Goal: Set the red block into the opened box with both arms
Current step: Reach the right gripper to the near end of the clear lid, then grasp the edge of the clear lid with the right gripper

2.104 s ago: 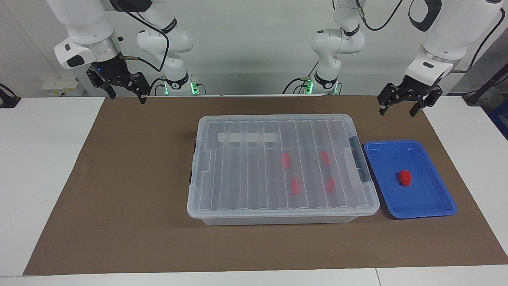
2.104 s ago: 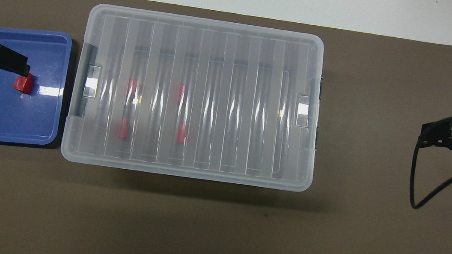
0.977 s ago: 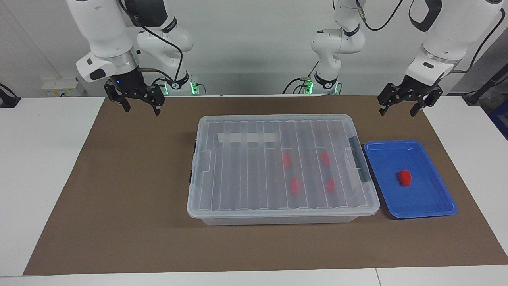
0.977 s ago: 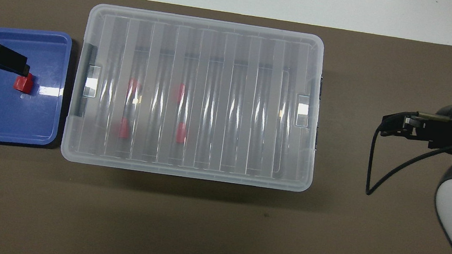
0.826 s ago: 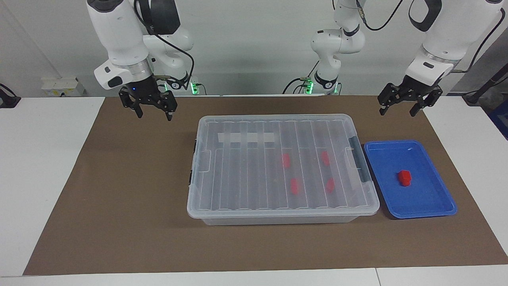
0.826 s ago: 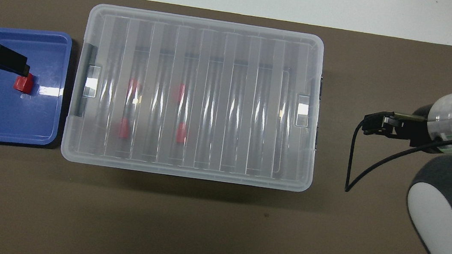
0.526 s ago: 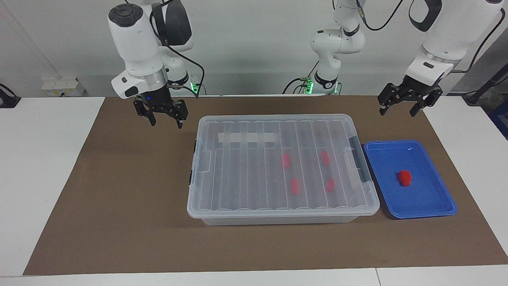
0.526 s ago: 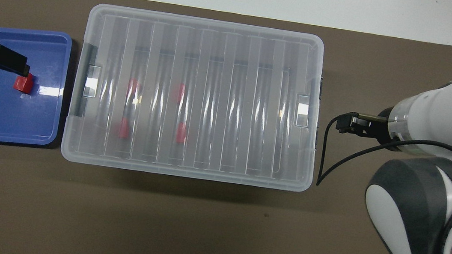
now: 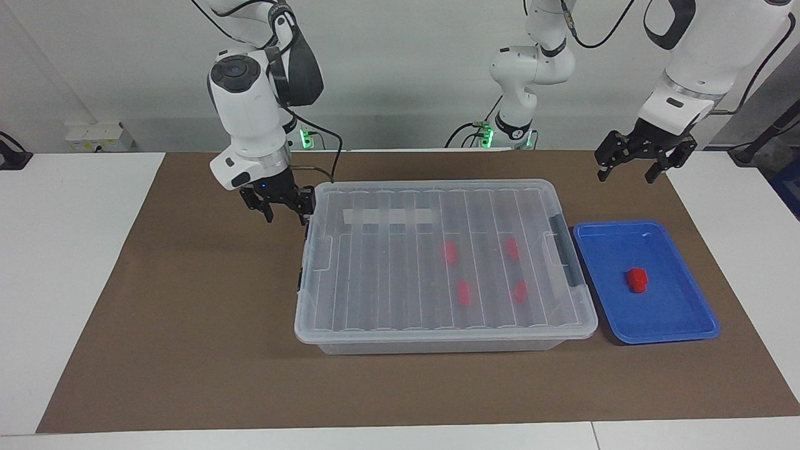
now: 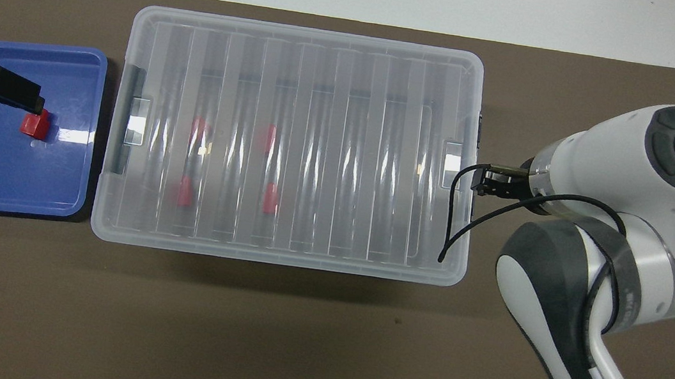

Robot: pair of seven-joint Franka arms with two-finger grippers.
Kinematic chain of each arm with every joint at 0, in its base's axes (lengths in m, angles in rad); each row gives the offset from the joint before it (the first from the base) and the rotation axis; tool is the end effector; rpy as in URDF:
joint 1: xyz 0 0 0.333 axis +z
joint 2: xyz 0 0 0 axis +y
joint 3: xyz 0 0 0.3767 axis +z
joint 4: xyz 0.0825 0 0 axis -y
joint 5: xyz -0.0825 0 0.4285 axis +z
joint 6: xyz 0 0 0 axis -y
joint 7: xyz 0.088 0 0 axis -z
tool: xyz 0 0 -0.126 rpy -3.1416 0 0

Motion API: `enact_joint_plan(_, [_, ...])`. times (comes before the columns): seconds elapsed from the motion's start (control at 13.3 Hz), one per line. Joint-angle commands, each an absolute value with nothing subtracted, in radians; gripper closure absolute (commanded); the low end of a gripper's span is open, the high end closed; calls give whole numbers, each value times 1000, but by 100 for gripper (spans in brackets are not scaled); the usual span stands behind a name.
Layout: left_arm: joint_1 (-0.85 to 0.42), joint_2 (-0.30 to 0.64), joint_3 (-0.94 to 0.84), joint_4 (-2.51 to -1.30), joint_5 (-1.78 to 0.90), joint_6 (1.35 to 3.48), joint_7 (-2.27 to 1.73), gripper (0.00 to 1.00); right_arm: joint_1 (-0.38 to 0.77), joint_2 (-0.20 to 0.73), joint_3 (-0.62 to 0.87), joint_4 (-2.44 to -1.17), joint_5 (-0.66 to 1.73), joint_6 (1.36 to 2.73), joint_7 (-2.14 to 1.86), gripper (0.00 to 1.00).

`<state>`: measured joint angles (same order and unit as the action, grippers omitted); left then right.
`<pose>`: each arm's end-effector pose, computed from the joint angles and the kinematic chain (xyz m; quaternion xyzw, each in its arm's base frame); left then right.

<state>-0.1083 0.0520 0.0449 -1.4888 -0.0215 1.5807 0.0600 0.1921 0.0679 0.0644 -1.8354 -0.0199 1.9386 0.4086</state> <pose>0.6193 -0.0429 0.6779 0.9978 -0.0618 0.0200 0.0096 0.6122 0.1579 0.5186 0.9972 -0.0727 0.0191 0.0010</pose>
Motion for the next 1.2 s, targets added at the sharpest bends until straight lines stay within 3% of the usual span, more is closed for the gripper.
enact_joint_plan(0.0, [-104,38,48,-1503,-26,1575,55,0,210,72,66,-1859,-9,1979,428,34])
enact_joint_plan(0.38, [-104,37,48,-1503,-26,1575,55,0,218,86,66,-1884,-11,2016,428,44])
enact_joint_plan(1.13, [-104,37,46,-1503,-26,1575,55,0,255,94,66,-1919,-9,2072,423,50])
